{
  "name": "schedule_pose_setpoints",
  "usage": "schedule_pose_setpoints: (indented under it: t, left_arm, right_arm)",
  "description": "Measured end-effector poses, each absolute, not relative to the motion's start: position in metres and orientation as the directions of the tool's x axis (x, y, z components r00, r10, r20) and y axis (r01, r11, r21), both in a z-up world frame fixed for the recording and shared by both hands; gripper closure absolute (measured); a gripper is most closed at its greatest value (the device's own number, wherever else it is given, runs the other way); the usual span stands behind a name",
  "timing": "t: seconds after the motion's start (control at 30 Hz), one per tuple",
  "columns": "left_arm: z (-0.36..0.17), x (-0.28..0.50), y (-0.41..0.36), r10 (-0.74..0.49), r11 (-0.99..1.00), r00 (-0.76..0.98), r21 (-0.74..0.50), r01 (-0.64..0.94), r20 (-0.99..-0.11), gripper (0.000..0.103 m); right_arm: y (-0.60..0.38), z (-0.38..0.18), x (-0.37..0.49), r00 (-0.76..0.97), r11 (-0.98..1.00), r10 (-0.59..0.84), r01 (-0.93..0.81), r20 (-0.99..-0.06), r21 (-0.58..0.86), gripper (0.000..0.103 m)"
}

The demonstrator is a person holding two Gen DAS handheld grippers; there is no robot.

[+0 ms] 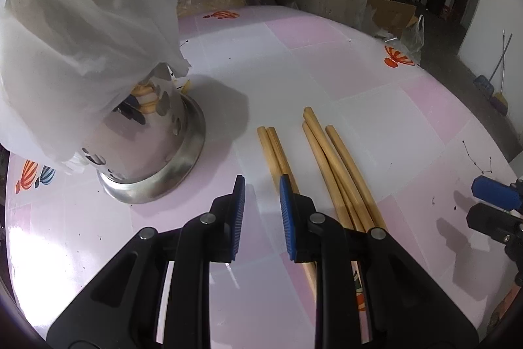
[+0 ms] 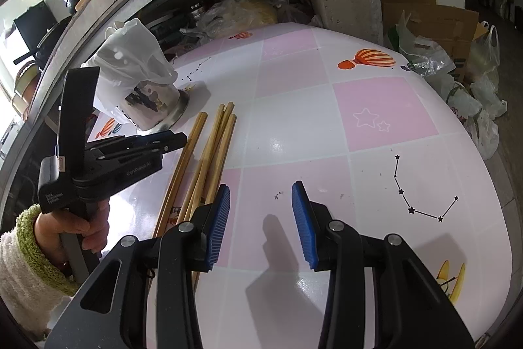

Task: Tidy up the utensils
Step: 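Position the open left tool over a single wooden chopstick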

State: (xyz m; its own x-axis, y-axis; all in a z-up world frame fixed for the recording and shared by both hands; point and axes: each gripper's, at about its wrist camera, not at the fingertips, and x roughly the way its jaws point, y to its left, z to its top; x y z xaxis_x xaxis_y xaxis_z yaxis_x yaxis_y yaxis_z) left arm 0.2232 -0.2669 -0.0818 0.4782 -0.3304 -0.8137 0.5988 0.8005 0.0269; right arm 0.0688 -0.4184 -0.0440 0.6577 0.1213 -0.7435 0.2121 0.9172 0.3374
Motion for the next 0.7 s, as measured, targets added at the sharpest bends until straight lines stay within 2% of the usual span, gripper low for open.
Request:
schedule_pose_setpoints:
  t: [0.33,0.7]
  left_arm:
    - [-0.0806,0.2221,-0.2723,-0.337,0.792,0.474,0.027,0.610,-0.814,0.083]
    - [-0.0886,0.2264,-0.2688,-0.283,0.810,0.483,0.063,0.584,-0.829,0.081]
  right_arm:
    - [-0.4199,-0.0450,0.0688,0.655,0.916,0.122,0.215,-0.746,0.339,0.064]
    - [-0.4193,-0.0437,0.0718,0.654,0.918,0.123,0.211,-0.746,0.336,0.064]
